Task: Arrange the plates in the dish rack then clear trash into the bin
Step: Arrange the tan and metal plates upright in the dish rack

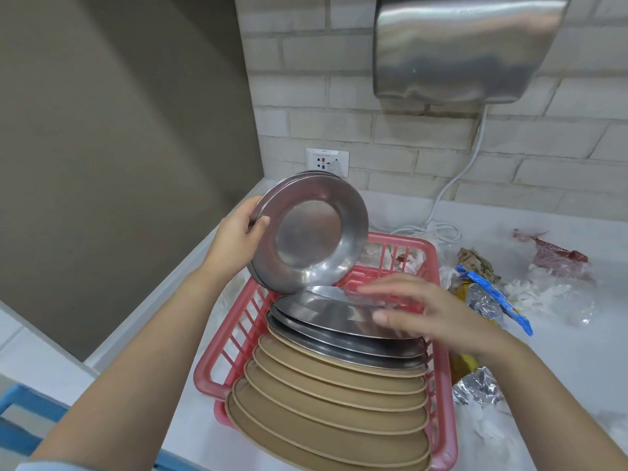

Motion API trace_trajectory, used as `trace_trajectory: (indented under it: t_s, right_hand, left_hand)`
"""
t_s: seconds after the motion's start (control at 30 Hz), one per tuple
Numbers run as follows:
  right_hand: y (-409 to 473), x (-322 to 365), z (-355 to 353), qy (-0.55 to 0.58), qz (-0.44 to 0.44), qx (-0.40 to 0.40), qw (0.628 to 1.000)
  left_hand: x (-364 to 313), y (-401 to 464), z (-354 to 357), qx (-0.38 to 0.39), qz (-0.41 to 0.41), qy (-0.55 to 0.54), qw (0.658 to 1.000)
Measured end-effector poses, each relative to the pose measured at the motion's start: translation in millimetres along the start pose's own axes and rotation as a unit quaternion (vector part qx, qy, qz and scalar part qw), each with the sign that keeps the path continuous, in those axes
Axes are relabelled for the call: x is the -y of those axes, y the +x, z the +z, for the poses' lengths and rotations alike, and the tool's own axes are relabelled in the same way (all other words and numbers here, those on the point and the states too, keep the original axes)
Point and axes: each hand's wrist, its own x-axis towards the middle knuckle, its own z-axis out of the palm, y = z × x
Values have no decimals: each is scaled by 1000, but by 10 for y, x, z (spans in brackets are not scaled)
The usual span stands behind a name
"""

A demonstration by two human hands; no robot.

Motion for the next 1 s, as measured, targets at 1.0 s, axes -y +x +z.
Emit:
trace_trajectory:
  t_s: [1.0]
  right_hand:
    - [1598, -3, -468, -245, 9, -326, 913]
  left_hand:
    - [30, 31, 68, -33, -41, -64, 997]
